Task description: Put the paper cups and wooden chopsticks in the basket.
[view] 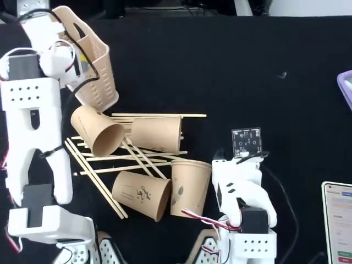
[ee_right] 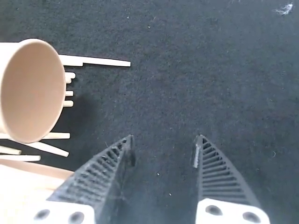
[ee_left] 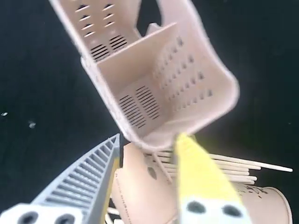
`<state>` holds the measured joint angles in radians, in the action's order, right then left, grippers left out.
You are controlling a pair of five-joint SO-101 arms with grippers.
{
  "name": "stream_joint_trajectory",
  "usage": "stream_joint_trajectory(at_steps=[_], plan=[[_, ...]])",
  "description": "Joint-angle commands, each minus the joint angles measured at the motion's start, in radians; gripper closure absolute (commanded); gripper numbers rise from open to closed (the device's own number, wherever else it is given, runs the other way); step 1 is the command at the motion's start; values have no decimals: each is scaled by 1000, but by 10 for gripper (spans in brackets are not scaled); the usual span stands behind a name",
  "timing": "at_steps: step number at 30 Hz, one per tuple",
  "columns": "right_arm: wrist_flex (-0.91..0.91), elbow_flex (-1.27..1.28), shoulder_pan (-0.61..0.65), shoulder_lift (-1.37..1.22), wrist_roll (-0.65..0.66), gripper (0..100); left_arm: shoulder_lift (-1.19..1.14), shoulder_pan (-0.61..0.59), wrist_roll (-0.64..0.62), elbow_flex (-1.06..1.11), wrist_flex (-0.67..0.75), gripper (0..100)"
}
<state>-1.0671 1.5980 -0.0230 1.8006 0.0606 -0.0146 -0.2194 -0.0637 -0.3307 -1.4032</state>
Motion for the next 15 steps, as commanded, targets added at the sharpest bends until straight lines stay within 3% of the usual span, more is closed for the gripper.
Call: stream_joint_trajectory(at_steps=[1, 7, 11, 15], plan=[[25, -2, 12, 94, -8, 787, -3, 12, -8, 41, 21, 973], [23, -2, 12, 94, -8, 787, 9, 10, -9, 33, 18, 805], [23, -2, 12, 94, -8, 787, 9, 4, -15, -67, -32, 745], [23, -2, 12, 94, -8, 787, 6, 2, -157, -220, -118, 717]])
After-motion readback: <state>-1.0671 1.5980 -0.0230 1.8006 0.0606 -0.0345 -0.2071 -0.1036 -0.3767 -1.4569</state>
